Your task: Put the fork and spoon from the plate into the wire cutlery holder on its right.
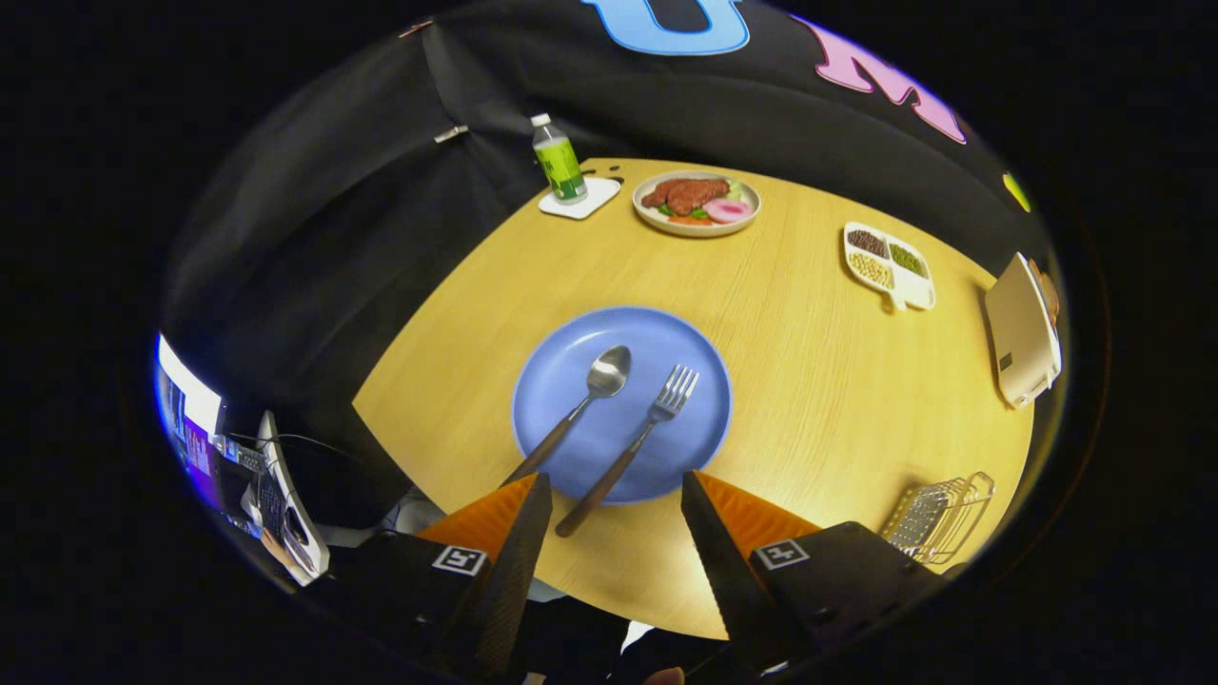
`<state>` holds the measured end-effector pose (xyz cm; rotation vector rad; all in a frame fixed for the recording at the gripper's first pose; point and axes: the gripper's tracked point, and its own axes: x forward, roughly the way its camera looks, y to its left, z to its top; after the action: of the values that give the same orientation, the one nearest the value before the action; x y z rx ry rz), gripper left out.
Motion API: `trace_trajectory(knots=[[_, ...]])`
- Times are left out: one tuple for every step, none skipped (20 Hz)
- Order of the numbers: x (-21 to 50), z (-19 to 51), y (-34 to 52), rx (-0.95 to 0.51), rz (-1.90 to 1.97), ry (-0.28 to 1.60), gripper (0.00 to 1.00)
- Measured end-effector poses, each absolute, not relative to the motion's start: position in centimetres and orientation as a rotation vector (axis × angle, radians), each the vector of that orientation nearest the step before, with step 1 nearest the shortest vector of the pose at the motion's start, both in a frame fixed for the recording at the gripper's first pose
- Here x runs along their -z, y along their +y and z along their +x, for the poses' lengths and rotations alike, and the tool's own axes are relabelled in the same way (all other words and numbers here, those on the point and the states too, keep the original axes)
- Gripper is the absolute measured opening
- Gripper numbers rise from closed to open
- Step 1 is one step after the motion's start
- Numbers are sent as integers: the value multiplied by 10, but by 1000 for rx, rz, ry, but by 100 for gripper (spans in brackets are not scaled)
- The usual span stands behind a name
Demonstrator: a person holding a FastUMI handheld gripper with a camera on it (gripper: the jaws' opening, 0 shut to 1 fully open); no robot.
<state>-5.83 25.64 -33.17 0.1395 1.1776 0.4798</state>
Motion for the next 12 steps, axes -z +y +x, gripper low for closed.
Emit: trace_trajectory(knots=[[344, -57, 259, -463, 131, 1195, 80], [355, -56, 261, -444, 127, 1218, 76], [367, -57, 264, -429, 124, 1244, 74], [378, -58, 264, -410, 121, 1276, 72], [386, -59, 268, -399, 137, 1298, 67], [394, -58, 272, -389, 154, 1315, 62], [400, -56, 274, -380, 164, 1324, 60], [405, -53, 277, -372, 165, 1329, 58], [409, -50, 278, -364, 163, 1335, 58], [414, -47, 278, -351, 161, 1342, 58], [419, -48, 279, -338, 167, 1358, 51], [422, -51, 273, -311, 152, 1391, 45]])
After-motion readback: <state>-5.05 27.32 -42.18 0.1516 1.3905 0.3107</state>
